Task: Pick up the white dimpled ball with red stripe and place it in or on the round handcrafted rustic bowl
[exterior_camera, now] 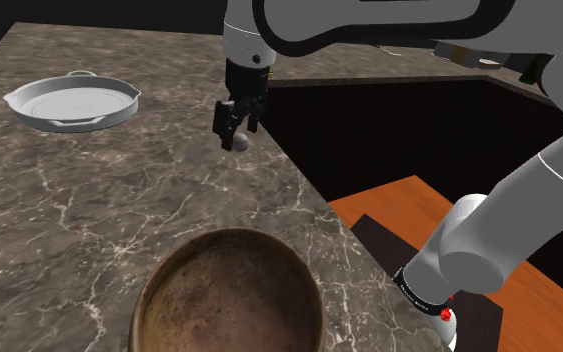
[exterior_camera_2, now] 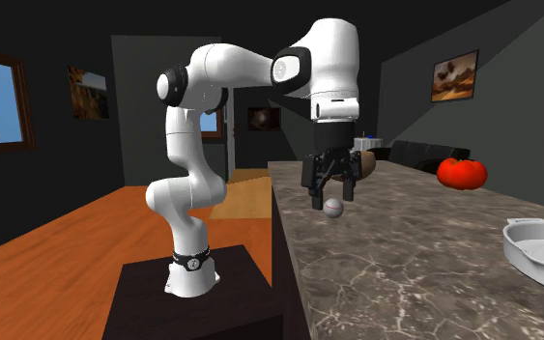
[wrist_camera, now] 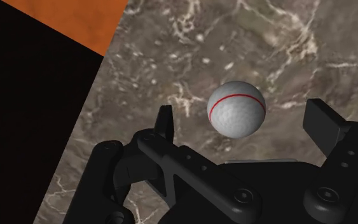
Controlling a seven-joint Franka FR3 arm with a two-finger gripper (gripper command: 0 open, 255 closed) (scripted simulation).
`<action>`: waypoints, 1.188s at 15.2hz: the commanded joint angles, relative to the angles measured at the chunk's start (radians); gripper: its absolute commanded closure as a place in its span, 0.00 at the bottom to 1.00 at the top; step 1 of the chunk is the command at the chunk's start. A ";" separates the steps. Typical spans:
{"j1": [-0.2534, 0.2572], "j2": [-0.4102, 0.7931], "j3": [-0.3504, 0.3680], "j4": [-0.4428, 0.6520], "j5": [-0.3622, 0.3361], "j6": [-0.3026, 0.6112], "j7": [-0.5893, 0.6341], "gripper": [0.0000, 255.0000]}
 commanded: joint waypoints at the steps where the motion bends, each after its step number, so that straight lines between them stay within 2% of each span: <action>1: 0.001 0.003 0.002 -0.009 -0.001 0.013 0.003 0.00; 7: 0.001 0.003 0.002 -0.009 -0.001 0.013 0.003 0.00; 8: 0.001 0.003 0.002 -0.009 -0.001 0.013 0.003 1.00; 18: 0.001 0.003 0.002 0.004 -0.001 -0.001 0.003 1.00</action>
